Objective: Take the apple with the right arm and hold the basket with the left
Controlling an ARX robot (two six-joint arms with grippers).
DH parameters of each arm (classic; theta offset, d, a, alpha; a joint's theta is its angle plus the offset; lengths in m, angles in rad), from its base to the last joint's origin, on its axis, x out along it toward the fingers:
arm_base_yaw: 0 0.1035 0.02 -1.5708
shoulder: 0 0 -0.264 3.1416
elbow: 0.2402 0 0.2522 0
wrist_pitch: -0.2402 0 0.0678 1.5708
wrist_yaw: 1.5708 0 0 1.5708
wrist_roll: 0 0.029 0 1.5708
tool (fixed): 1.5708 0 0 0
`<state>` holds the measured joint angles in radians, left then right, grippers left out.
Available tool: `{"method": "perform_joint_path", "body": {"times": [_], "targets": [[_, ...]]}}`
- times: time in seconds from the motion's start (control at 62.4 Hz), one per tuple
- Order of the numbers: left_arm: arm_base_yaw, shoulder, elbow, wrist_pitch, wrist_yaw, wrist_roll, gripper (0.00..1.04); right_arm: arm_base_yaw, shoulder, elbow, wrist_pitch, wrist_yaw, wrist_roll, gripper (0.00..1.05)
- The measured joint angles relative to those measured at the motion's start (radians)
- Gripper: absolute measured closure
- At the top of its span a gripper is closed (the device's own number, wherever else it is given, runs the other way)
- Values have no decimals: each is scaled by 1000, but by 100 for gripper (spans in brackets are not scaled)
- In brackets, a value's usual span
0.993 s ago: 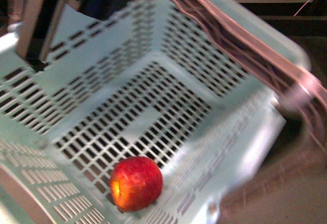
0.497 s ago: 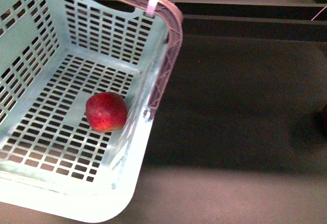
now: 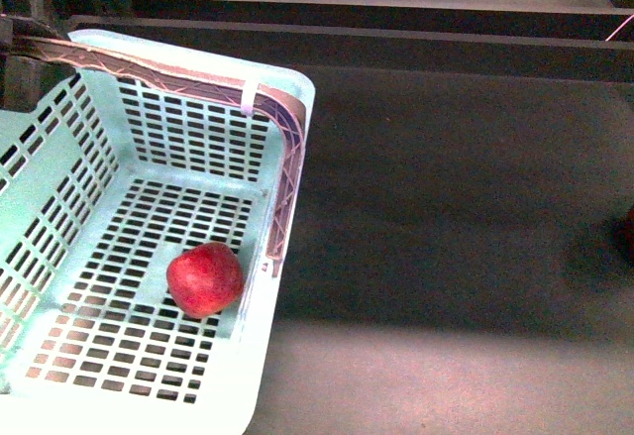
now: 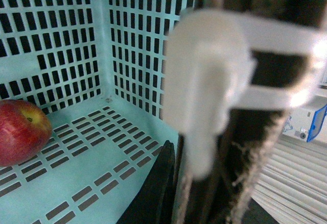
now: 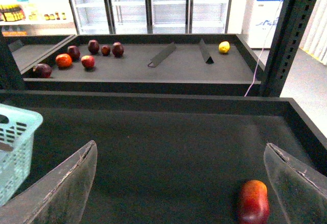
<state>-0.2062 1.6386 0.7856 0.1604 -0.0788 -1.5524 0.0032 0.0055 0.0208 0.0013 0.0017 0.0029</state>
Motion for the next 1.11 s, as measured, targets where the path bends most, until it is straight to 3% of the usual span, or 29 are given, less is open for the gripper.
{"method": "perform_joint_path", "body": {"times": [0.384,0.753,0.849,0.945,1.105], "targets": [[54,-57,-92,-30,30,-45,96,0,0,0,0,0,0,9],[46,-188,-129,-173,-4,-38,32,0,0,0,0,0,0,9],[-2,-303,-127,-244,-72,-76,6,0,0,0,0,0,0,9],[-58,-419,-112,-337,-166,-88,7,0,0,0,0,0,0,9],[-69,-447,-104,-343,-176,-95,7,0,0,0,0,0,0,9]]}}
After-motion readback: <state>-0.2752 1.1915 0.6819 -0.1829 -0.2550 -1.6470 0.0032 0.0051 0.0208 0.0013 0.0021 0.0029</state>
